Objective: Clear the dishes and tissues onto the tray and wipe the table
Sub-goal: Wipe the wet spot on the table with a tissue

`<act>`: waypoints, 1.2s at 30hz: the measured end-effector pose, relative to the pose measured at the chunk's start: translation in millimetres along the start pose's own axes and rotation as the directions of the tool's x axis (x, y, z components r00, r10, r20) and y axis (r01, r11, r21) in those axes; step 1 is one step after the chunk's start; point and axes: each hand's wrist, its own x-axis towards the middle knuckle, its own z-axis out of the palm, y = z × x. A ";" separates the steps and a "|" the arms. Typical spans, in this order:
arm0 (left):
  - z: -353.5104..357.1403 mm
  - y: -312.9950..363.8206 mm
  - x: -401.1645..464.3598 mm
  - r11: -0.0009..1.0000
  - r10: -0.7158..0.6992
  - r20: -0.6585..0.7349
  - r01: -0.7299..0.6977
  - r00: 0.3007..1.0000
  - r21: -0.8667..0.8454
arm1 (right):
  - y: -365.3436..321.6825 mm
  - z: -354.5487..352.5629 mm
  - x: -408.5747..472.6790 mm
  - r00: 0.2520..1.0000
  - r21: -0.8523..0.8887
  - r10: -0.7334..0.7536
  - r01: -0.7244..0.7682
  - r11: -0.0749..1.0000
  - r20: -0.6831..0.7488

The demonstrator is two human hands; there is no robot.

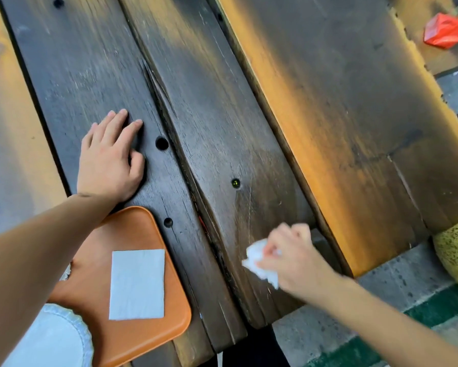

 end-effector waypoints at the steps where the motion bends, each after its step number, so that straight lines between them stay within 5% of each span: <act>1: -0.1 0.0 -0.4 1.000 0.000 -0.003 0.000 1.000 0.002 | 13.9 -3.7 28.7 0.995 0.021 0.052 -0.051 0.999 -0.090; 7: -0.5 1.7 -0.9 1.000 -0.006 -0.007 0.006 1.000 -0.013 | 57.1 -21.9 135.3 0.935 0.003 0.250 -0.258 0.966 -0.253; 13: -2.4 1.8 -0.6 1.000 -0.002 -0.001 0.002 1.000 -0.019 | -16.7 3.0 -20.5 0.992 -0.055 0.063 -0.070 0.996 -0.109; 16: -2.1 1.0 -0.8 1.000 -0.008 -0.001 0.008 1.000 -0.008 | -27.7 -6.5 -35.7 0.986 -0.059 0.162 -0.165 0.985 -0.049; 19: -1.9 0.0 -0.5 1.000 -0.002 0.001 0.002 1.000 -0.007 | -42.7 -9.3 -17.5 0.931 -0.020 0.332 -0.339 0.941 -0.150; 25: -1.1 -0.9 -0.6 1.000 -0.005 -0.009 0.005 1.000 -0.014 | -66.3 -4.2 -7.7 0.649 0.198 0.743 -0.717 0.669 -0.163; 30: -0.4 0.7 0.0 1.000 -0.008 -0.018 0.008 1.000 -0.009 | -74.9 16.3 -16.4 0.587 0.282 0.795 -0.744 0.605 -0.156; 36: -0.8 0.2 -0.1 1.000 -0.011 -0.014 0.011 1.000 -0.008 | -57.1 26.3 -9.3 0.622 0.332 0.699 -0.615 0.715 -0.354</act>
